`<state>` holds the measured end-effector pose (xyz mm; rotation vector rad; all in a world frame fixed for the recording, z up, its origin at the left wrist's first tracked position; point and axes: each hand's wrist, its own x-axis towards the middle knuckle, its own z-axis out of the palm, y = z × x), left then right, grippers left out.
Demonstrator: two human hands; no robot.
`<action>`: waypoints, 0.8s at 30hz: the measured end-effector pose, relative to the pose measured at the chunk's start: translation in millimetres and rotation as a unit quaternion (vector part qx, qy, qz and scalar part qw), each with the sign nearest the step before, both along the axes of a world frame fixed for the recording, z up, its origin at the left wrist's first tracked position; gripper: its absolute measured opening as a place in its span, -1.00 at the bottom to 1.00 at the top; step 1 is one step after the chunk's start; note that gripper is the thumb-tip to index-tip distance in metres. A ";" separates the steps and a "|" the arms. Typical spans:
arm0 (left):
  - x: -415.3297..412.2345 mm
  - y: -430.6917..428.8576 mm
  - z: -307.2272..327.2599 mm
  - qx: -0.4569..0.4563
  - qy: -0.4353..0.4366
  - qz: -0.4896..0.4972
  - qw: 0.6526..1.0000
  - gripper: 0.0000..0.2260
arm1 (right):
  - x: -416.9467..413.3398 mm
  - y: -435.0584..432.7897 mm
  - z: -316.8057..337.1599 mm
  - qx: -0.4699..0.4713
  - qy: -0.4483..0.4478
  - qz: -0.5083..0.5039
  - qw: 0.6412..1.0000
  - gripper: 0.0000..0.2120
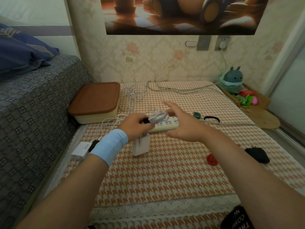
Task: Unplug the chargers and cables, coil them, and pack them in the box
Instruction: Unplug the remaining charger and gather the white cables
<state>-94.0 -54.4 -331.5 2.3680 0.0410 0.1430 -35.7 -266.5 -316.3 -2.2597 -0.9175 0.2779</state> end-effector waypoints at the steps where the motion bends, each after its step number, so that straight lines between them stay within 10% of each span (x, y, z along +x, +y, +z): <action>1: -0.7 3.1 -1.0 -0.035 -0.006 0.014 0.999 -0.79 | 1.0 0.2 -3.1 0.004 0.040 -0.020 0.999 -0.04; 9: -17.2 27.2 3.1 -0.119 -0.052 0.143 0.981 -0.79 | -20.7 67.7 -44.9 -0.018 0.168 -0.021 0.985 0.01; 16: -33.1 49.3 5.5 -0.272 -0.003 0.222 0.936 -0.65 | -39.8 113.9 -61.9 -0.053 0.062 -0.030 0.996 -0.20; 24: -49.3 51.5 1.4 0.046 0.175 0.100 0.978 -0.71 | -30.0 64.7 -42.7 -0.311 -0.030 0.049 0.949 -0.33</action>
